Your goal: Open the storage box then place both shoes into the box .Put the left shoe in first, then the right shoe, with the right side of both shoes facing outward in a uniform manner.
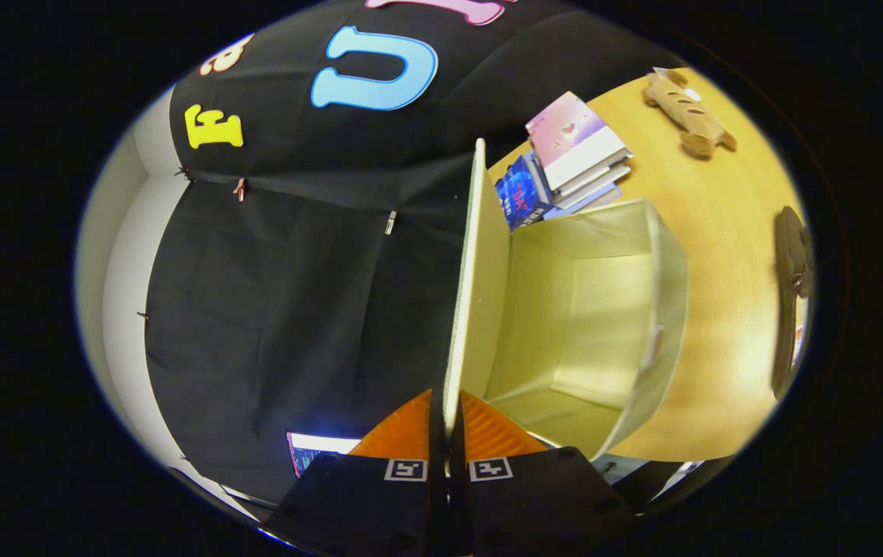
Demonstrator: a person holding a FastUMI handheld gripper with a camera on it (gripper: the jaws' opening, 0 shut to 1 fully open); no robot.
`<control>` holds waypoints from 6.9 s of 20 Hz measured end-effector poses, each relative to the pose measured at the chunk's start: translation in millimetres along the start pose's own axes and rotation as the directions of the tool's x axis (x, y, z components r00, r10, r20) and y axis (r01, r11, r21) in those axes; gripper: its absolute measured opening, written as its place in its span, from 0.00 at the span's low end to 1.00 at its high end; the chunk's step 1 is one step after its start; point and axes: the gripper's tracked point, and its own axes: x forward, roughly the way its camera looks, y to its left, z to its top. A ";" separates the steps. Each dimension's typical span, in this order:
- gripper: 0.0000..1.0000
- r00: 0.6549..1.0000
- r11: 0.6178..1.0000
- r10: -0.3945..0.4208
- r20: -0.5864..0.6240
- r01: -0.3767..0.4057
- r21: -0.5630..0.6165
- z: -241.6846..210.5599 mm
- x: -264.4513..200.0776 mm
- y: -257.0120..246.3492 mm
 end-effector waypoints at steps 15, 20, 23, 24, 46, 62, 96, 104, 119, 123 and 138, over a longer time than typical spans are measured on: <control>0.05 0.985 0.978 -0.073 -0.157 0.040 -0.204 -58.4 174.3 70.5; 0.06 0.969 0.958 -0.154 -0.194 0.099 -0.268 -86.5 226.2 44.2; 0.09 0.965 0.948 -0.190 -0.181 0.133 -0.288 -95.0 256.4 29.4; 0.10 0.963 0.943 -0.200 -0.181 0.140 -0.302 -97.9 265.6 23.1; 0.98 0.831 0.687 -0.228 0.508 0.507 -0.520 41.3 -83.0 -61.0; 0.99 0.619 0.502 -0.532 0.578 0.780 -0.374 67.2 -227.0 -341.1; 0.06 0.553 0.646 -0.661 0.508 0.764 0.009 89.8 -228.8 -298.7; 0.06 0.582 0.738 -0.539 0.609 0.674 0.010 99.3 -183.8 -152.5; 0.06 0.678 0.747 -0.593 0.434 0.664 -0.017 53.1 21.9 -146.2; 0.07 0.665 0.717 -0.644 0.378 0.697 -0.003 44.0 56.1 -170.3; 0.99 0.759 0.735 -0.544 0.357 0.637 -0.233 19.7 46.2 -134.2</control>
